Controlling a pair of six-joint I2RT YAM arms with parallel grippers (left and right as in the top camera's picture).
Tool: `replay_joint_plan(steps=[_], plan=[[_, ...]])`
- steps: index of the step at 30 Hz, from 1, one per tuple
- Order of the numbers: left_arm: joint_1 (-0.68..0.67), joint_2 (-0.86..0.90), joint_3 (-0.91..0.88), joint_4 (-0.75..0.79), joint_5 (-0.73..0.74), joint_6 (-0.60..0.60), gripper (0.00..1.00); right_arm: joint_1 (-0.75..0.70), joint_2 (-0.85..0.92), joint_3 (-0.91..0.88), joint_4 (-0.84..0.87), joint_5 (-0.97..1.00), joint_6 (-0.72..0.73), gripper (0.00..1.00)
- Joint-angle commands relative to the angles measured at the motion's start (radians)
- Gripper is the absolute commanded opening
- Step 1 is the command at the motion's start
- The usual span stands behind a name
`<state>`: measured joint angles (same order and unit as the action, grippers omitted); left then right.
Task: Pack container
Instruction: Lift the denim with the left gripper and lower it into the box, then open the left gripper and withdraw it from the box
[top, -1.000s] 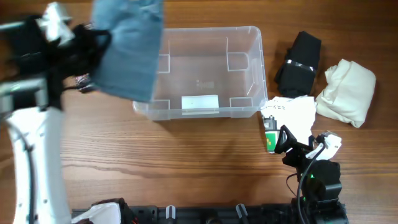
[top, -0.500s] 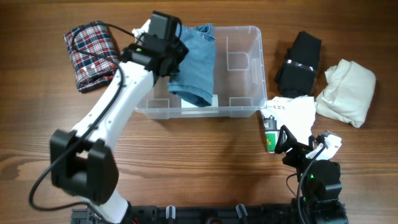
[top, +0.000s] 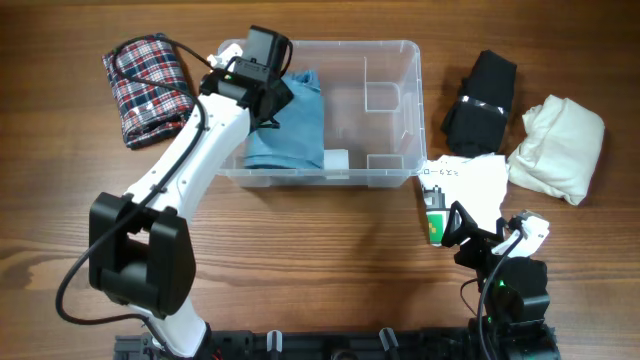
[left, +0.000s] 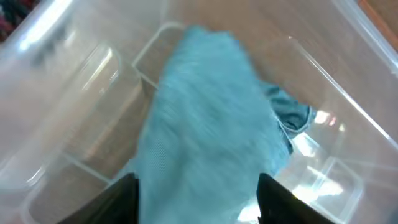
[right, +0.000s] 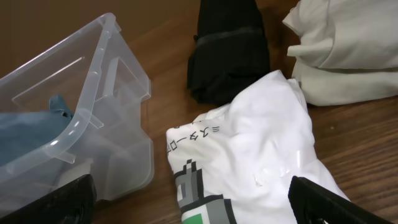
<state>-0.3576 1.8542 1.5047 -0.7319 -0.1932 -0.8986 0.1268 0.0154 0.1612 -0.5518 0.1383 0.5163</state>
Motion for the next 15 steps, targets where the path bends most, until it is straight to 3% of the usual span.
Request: replay_joint_plan(steps=[1, 3, 5, 8, 11, 15], plan=[[0.013, -0.049, 0.026, 0.016, -0.034, 0.141, 0.62, -0.005, -0.005, -0.003, 0.005, -0.005, 0.008, 1.0], [0.022, -0.088, 0.039, 0.017, -0.033, 0.163, 0.6, -0.005, -0.005, -0.003, 0.005, -0.005, 0.008, 1.0], [0.024, -0.129, 0.042, 0.032, -0.018, 0.166, 0.42, -0.005, -0.005, -0.003, 0.005, -0.005, 0.008, 1.0], [-0.001, -0.138, 0.041, 0.039, 0.031, 0.286, 0.19, -0.005, -0.005, -0.003, 0.005, -0.005, 0.008, 1.0], [-0.021, -0.085, 0.031, 0.025, 0.031, 0.351, 0.12, -0.005, -0.005, -0.003, 0.005, -0.005, 0.008, 1.0], [-0.027, 0.066, 0.031, -0.011, 0.031, 0.368, 0.13, -0.005, -0.005, -0.003, 0.005, -0.005, 0.008, 1.0]])
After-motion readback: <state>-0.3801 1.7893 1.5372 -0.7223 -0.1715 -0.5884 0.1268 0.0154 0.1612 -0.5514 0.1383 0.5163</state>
